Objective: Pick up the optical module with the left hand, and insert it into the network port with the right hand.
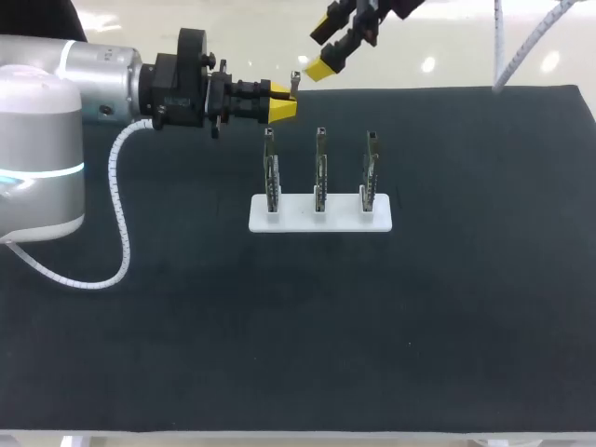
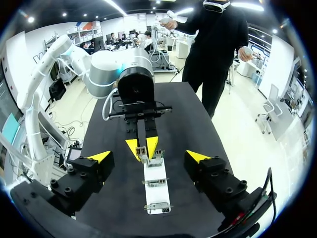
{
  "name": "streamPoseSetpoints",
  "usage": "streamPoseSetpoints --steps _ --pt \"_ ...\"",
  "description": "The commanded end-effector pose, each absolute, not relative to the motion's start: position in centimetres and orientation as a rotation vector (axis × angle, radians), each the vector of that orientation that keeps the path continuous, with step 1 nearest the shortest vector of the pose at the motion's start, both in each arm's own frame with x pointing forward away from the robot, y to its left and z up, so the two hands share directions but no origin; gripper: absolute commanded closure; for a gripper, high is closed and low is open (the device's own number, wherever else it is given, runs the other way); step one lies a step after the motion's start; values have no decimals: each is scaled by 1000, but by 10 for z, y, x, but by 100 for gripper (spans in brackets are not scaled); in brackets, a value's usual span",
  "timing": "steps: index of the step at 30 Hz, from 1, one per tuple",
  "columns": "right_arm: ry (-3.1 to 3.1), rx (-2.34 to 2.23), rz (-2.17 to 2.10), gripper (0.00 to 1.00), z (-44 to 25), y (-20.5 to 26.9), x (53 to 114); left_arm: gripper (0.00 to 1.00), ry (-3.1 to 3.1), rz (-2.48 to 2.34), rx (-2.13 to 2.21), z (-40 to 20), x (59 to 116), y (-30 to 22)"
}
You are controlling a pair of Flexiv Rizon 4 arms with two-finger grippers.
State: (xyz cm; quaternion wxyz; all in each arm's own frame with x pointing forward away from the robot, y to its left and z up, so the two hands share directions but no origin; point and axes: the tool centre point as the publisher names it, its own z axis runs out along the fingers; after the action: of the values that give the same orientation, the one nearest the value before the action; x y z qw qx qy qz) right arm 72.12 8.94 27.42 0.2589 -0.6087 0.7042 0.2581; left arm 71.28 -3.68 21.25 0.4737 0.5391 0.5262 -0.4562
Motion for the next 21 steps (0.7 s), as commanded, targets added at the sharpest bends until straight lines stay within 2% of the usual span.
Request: streamPoseSetpoints --steps 1,2,9,12,17,18,20,21 --pt "1906 -1641 684 14 270 97 718 100 1288 -1116 1321 212 714 -37" --pt "1904 -1638 684 21 269 98 718 100 1288 -1116 1321 212 714 -37" --pt "1886 -1628 681 27 263 105 716 100 1288 -1116 1321 212 714 -37" --pt "1881 -1623 682 25 259 107 715 100 1288 -1116 1321 212 714 -37" --pt "1871 -1618 679 33 255 108 712 100 1288 -1116 1321 212 714 -37" --pt "1870 -1615 679 36 253 108 711 100 1288 -1116 1321 212 714 -37" --pt "1868 -1613 678 49 252 108 710 100 1288 -1116 1321 212 714 -37" --pt "1866 -1611 678 49 251 108 709 100 1288 -1116 1321 212 714 -37"
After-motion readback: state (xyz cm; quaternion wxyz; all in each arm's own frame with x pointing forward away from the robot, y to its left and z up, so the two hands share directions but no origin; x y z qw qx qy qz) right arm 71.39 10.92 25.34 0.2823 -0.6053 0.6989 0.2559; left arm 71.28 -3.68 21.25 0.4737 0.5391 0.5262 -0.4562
